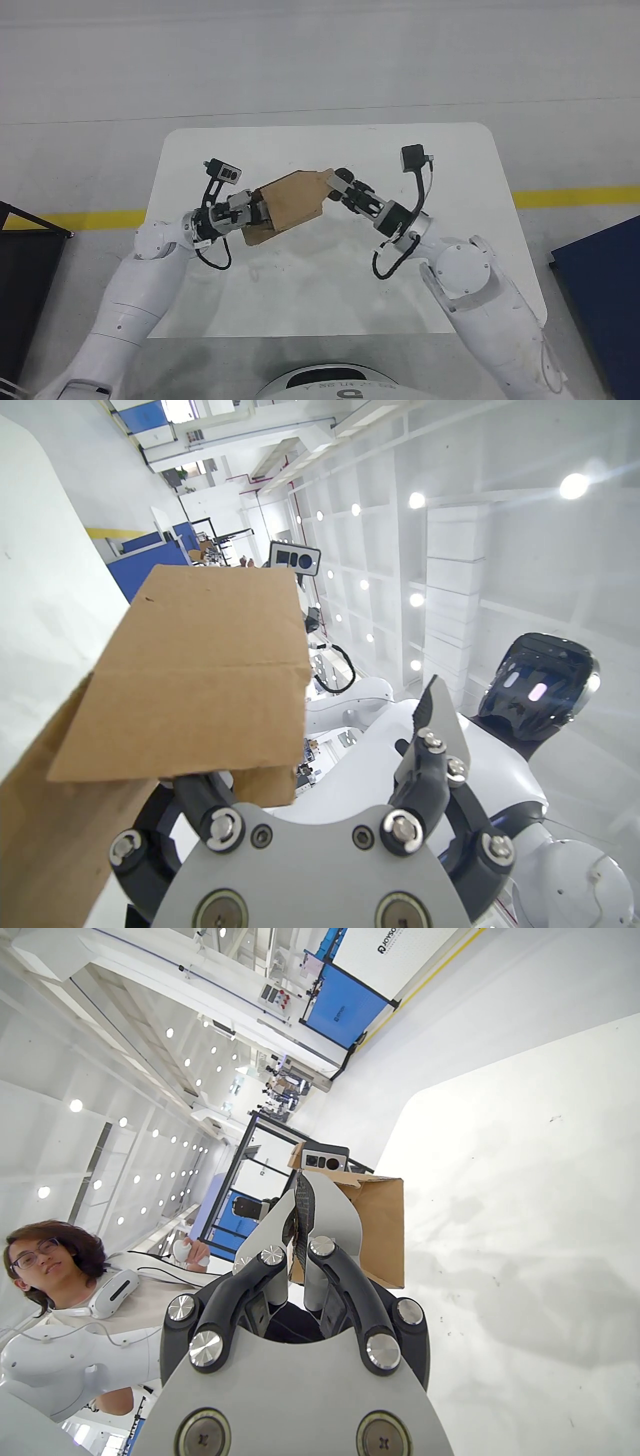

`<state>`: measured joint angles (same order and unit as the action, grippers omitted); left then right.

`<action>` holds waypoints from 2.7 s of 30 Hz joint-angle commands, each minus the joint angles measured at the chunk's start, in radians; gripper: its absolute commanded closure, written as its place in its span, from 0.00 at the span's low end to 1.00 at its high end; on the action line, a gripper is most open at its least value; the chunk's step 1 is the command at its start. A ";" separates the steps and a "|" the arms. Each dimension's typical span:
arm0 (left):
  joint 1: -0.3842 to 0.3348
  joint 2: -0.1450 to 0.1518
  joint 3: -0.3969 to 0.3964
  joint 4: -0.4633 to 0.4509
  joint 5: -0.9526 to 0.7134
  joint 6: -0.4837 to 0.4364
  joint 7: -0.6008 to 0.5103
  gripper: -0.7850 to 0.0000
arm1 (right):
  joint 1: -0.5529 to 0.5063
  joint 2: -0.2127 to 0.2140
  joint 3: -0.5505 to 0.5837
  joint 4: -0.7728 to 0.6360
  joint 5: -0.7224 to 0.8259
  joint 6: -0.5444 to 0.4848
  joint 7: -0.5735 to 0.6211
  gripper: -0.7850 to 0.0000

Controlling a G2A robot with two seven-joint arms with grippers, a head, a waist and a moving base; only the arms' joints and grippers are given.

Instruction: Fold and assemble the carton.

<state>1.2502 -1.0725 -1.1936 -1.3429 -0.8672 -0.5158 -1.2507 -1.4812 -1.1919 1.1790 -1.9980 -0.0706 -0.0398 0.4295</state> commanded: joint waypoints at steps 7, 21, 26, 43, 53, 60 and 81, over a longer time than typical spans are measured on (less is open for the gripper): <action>0.001 -0.009 0.019 -0.023 0.037 -0.008 0.043 0.13 | 0.015 -0.005 -0.031 0.015 -0.034 0.010 -0.029 1.00; -0.020 -0.021 0.033 -0.019 0.031 0.024 0.046 1.00 | -0.020 0.002 0.024 -0.006 -0.075 -0.001 -0.056 0.20; -0.018 -0.026 0.026 -0.005 -0.077 0.075 -0.006 1.00 | -0.065 0.009 0.122 -0.035 0.010 -0.040 -0.080 0.00; -0.046 -0.046 0.046 0.086 -0.328 0.367 -0.144 1.00 | -0.155 0.029 0.287 -0.103 -0.127 -0.187 -0.080 0.00; -0.017 -0.062 0.075 0.055 -0.502 0.510 -0.121 1.00 | -0.146 0.033 0.302 -0.083 -0.182 -0.233 -0.061 0.00; -0.074 -0.101 0.176 0.098 -0.762 0.876 -0.209 1.00 | -0.114 0.046 0.375 -0.046 -0.211 -0.456 -0.016 0.00; -0.147 -0.115 0.238 0.123 -0.901 0.965 -0.120 1.00 | -0.104 0.049 0.389 -0.041 -0.197 -0.487 -0.024 0.00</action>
<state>1.1029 -1.1874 -0.9552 -1.2204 -1.7684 0.4491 -1.3711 -1.5850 -1.1434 1.5680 -2.0391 -0.2677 -0.5268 0.4055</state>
